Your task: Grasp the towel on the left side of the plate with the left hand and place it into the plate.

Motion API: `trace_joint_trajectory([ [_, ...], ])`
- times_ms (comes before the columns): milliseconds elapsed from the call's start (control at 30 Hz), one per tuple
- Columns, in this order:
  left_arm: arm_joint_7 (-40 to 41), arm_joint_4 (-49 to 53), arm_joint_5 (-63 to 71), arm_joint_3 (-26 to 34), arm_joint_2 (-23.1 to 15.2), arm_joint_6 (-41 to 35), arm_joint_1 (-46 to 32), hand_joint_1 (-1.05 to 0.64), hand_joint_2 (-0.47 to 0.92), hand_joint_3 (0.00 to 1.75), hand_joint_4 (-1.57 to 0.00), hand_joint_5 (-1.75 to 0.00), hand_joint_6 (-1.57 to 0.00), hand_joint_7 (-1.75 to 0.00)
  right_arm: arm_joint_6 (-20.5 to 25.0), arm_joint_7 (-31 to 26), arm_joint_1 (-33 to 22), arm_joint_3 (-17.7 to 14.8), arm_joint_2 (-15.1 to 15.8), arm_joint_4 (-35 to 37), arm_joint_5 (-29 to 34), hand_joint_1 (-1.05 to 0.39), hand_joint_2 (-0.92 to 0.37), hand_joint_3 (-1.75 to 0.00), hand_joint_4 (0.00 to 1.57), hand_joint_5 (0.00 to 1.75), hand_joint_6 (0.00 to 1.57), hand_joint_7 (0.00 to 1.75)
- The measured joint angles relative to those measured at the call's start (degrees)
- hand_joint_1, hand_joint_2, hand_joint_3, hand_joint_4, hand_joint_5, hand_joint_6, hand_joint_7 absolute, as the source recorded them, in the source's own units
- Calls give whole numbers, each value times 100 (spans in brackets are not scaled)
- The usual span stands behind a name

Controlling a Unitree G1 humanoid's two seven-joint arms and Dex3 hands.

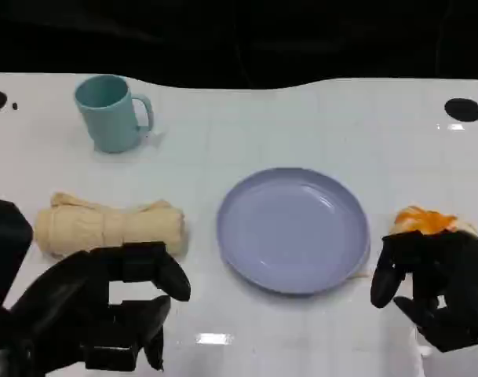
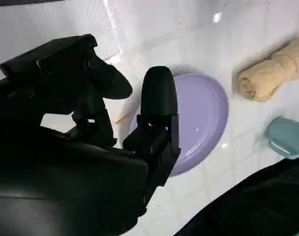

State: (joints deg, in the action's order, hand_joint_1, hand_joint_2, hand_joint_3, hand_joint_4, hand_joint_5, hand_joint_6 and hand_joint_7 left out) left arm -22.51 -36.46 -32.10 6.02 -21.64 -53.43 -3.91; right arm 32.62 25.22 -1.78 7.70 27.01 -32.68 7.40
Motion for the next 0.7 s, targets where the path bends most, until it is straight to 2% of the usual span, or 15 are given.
trace_joint_trajectory([
  [700,0,9,-1,0,-1,39,0,-14,55,123,-81,-175,-80,-148,-13,0,0,0,-4,18,1,1,-61,-101,70,173,69,142],
])
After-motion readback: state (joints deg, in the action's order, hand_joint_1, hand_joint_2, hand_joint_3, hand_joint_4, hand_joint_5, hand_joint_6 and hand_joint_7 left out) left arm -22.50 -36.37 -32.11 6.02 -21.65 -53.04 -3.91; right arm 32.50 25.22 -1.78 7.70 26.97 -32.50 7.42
